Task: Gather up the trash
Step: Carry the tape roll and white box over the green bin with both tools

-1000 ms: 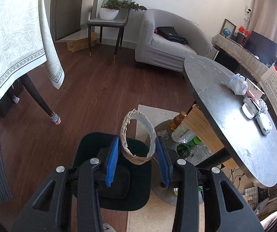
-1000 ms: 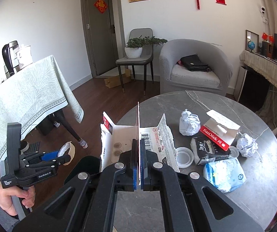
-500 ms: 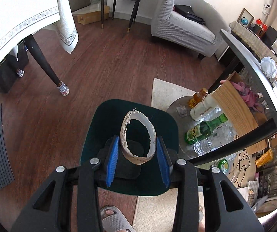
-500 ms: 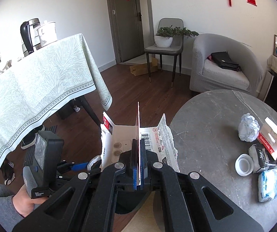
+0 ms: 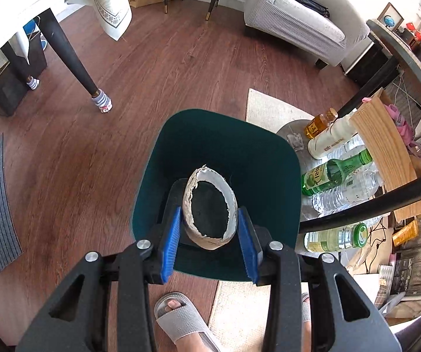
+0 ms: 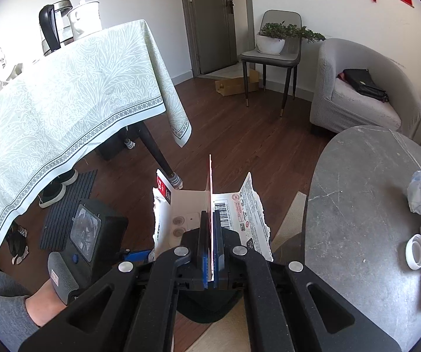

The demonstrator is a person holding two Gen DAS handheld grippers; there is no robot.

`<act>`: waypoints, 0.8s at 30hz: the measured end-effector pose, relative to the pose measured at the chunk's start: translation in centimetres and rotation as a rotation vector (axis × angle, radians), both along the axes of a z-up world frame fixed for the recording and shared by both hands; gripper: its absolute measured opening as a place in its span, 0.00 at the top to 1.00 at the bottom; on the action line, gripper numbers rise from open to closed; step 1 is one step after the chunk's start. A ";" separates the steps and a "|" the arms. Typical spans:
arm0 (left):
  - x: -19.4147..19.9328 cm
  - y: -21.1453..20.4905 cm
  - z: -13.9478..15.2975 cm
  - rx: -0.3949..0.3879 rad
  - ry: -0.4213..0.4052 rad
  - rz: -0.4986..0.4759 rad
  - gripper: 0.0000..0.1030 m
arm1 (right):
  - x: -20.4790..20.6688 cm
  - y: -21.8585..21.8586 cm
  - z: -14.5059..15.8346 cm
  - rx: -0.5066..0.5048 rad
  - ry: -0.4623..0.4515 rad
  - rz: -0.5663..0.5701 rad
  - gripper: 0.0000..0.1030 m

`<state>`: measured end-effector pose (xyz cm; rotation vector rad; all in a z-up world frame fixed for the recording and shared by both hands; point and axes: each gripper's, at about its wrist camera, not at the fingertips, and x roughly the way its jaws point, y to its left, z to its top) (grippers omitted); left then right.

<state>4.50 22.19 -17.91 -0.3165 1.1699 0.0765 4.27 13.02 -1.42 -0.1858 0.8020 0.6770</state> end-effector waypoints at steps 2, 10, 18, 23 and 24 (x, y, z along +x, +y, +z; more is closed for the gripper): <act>-0.1 0.2 -0.6 -0.001 0.019 0.000 0.60 | 0.0 0.5 -0.3 -0.007 0.004 0.006 0.98; -0.6 1.0 -1.7 -0.018 0.044 0.007 0.60 | 0.1 1.8 -1.0 -0.020 0.020 0.026 0.98; -1.0 1.9 -1.3 -0.029 0.020 0.022 0.55 | 0.5 3.0 -2.1 -0.039 0.038 0.036 0.98; -1.6 2.4 1.2 -0.007 -0.050 0.053 0.55 | 0.8 3.5 -3.8 -0.068 0.066 0.042 0.98; -1.7 2.6 1.8 -0.006 -0.068 0.059 0.56 | 0.9 3.7 -4.2 -0.077 0.072 0.044 0.98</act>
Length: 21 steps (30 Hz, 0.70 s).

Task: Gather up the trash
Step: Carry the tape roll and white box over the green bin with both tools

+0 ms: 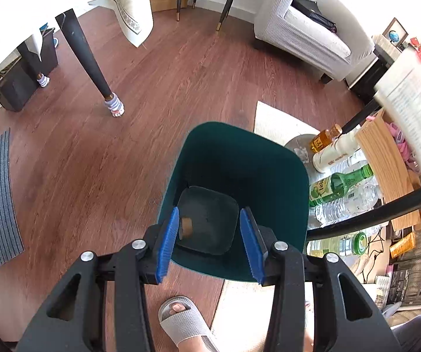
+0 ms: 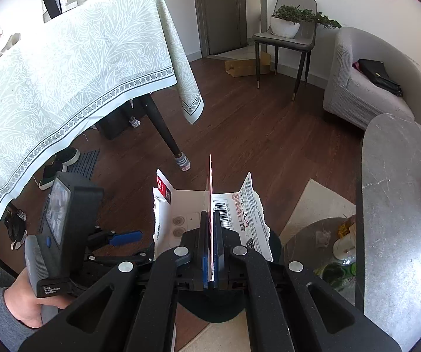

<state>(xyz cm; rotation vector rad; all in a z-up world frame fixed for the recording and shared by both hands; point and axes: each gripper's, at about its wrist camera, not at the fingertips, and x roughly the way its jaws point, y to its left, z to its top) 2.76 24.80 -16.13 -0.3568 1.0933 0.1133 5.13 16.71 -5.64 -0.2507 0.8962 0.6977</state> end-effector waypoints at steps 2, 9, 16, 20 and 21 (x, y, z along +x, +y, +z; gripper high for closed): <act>-0.3 0.4 1.2 -0.006 -0.034 0.014 0.57 | 0.2 0.4 -0.9 -0.025 0.012 0.005 0.98; -0.9 1.2 4.9 0.013 -0.129 0.033 0.67 | 0.1 1.2 -3.8 -0.079 0.052 0.018 0.98; -0.9 0.9 8.1 0.042 -0.186 0.009 0.72 | 0.5 1.7 -6.9 -0.140 0.110 0.021 0.98; -1.0 0.5 9.5 0.051 -0.215 -0.004 0.73 | 0.9 1.8 -8.9 -0.172 0.147 0.022 0.98; -0.9 0.3 9.9 0.051 -0.223 -0.006 0.73 | 1.0 1.9 -9.4 -0.182 0.159 0.022 0.98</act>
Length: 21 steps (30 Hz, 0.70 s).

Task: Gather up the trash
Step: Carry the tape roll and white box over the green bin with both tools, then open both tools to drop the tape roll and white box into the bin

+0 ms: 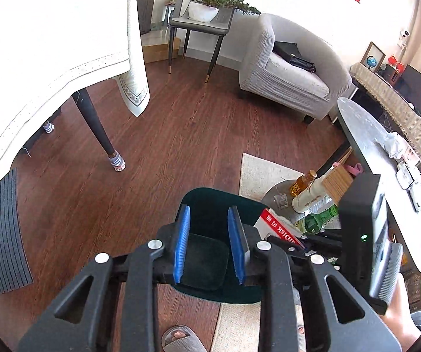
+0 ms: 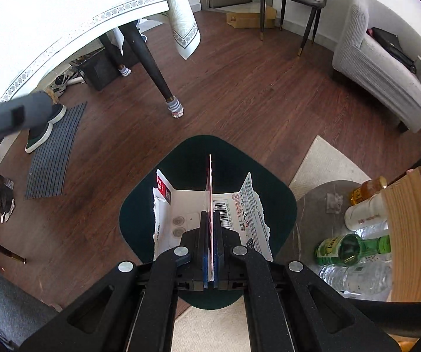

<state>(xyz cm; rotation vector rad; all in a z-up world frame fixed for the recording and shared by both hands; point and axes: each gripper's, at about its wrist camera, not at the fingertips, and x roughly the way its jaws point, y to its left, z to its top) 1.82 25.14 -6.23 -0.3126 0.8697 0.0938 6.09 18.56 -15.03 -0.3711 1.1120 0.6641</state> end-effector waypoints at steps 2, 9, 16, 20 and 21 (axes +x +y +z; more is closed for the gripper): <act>0.0 -0.3 0.8 -0.006 -0.017 -0.008 0.74 | 0.1 0.1 -1.1 -0.025 0.014 0.000 0.98; -0.1 -1.7 3.0 0.011 -0.070 -0.053 0.74 | -0.2 0.6 -2.8 -0.075 0.030 0.012 0.97; -0.5 -2.2 4.3 0.010 -0.106 -0.071 0.74 | -0.1 0.4 -3.2 -0.076 0.035 0.010 0.52; -0.7 -2.3 5.2 0.011 -0.129 -0.076 0.74 | -0.4 0.3 -2.5 -0.065 0.020 0.029 0.52; -0.7 -2.3 5.4 0.010 -0.137 -0.077 0.74 | -0.5 0.2 -2.1 -0.055 0.018 0.032 0.52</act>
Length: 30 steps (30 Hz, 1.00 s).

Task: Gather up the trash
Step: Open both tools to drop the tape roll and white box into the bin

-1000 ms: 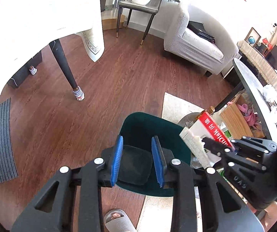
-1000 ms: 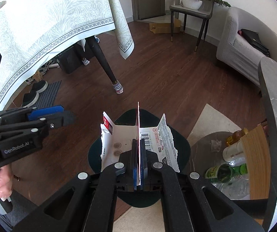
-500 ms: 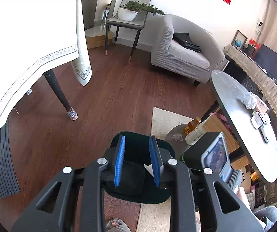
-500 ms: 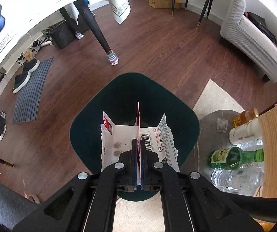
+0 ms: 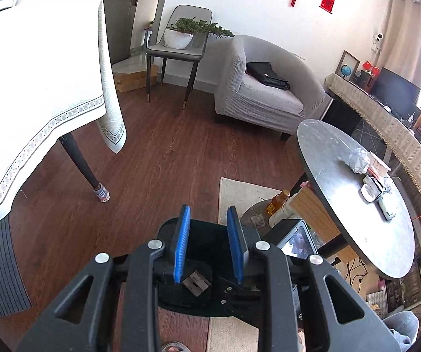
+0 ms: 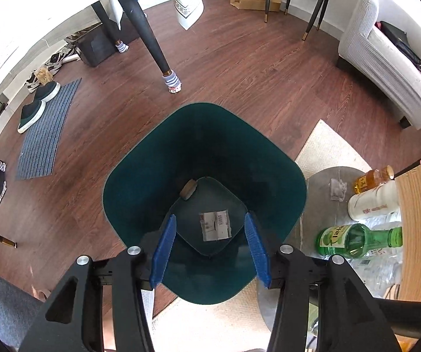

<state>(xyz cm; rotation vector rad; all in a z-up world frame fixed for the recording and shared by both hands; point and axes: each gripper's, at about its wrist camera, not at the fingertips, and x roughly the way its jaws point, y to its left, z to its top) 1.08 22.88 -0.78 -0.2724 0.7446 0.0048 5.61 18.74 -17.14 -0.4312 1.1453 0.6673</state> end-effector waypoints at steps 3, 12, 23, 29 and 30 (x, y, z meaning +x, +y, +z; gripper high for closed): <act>0.0 0.2 1.0 0.003 -0.029 -0.004 0.74 | -0.2 -0.4 1.9 0.044 -0.016 0.005 0.52; 0.0 -1.1 4.4 0.046 -0.117 -0.012 0.67 | -2.1 -3.0 10.3 0.207 -0.150 0.029 0.52; 1.3 -6.0 5.7 0.057 -0.149 -0.082 0.56 | -1.9 -10.7 16.0 0.315 -0.288 -0.082 0.52; 2.8 -9.4 5.2 0.066 -0.135 -0.121 0.52 | -1.3 -15.3 17.2 0.339 -0.325 -0.180 0.52; 3.1 -10.0 5.2 0.067 -0.134 -0.129 0.52 | -1.1 -16.1 17.3 0.339 -0.328 -0.196 0.52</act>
